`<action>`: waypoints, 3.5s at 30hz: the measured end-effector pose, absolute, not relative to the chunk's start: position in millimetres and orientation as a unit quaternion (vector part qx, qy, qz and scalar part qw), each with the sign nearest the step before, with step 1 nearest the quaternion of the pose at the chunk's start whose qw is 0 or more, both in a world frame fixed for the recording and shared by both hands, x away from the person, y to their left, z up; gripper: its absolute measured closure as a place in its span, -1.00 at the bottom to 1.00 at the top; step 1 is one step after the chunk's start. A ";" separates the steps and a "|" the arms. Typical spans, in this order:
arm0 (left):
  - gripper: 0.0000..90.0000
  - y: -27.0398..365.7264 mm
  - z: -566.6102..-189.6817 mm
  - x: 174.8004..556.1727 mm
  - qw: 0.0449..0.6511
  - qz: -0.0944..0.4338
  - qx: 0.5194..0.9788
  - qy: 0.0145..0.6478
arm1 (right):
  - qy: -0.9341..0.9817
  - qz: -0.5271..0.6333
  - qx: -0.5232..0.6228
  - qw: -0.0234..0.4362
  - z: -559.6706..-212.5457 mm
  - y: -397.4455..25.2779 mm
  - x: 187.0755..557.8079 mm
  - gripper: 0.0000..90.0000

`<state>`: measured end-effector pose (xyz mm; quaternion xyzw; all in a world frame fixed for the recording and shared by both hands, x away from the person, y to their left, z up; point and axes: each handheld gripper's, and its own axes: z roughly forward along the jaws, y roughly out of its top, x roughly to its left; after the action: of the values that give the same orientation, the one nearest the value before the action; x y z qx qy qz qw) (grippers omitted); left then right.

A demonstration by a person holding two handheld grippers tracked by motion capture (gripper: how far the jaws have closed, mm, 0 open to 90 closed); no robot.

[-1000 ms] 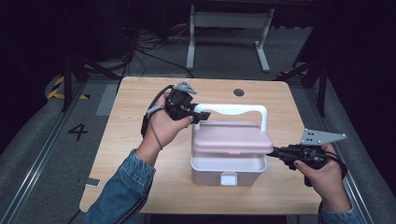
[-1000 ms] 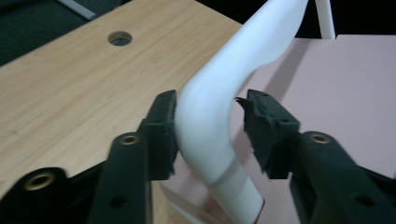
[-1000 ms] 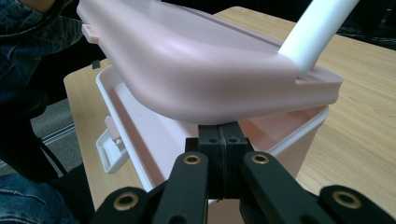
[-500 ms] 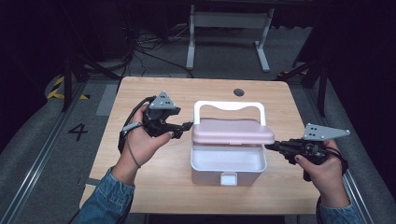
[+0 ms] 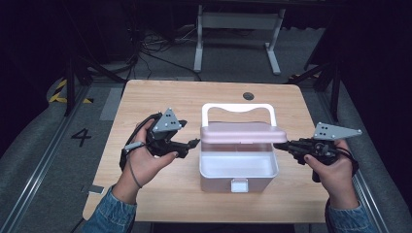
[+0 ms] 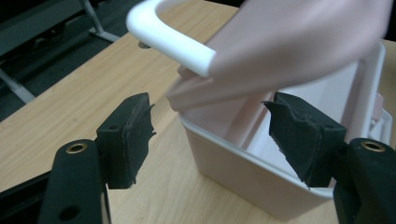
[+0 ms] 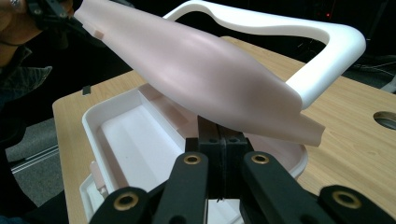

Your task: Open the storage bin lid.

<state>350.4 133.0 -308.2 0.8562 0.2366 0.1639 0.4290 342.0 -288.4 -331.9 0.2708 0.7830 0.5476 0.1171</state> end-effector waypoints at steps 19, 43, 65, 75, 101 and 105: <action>-0.16 96.9 -316.3 356.4 0.467 0.195 0.840 0.198 | 0.778 0.552 0.277 0.116 -330.8 -289.4 342.4 1.00; 0.42 98.3 -296.6 376.8 0.466 0.214 0.831 0.214 | 0.765 0.546 0.316 0.131 -329.3 -324.2 332.2 0.97; 0.60 99.2 -286.1 421.7 0.508 0.170 0.805 0.255 | 0.753 0.545 0.340 0.139 -330.1 -341.5 323.3 0.97; 0.66 94.2 -286.3 446.2 0.503 0.179 0.799 0.276 | 0.753 0.546 0.341 0.135 -331.4 -341.9 322.8 0.95; 0.52 80.9 -306.7 507.6 0.478 0.164 0.802 0.318 | 0.750 0.548 0.346 0.133 -333.4 -347.1 322.3 0.89; 0.53 81.4 -313.0 513.7 0.471 0.161 0.803 0.328 | 0.748 0.549 0.348 0.133 -334.1 -348.7 322.7 0.89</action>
<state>513.7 81.4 -313.0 0.8030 0.3282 0.1610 0.4707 322.7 -348.7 -334.1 0.3481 0.7484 0.5487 0.1329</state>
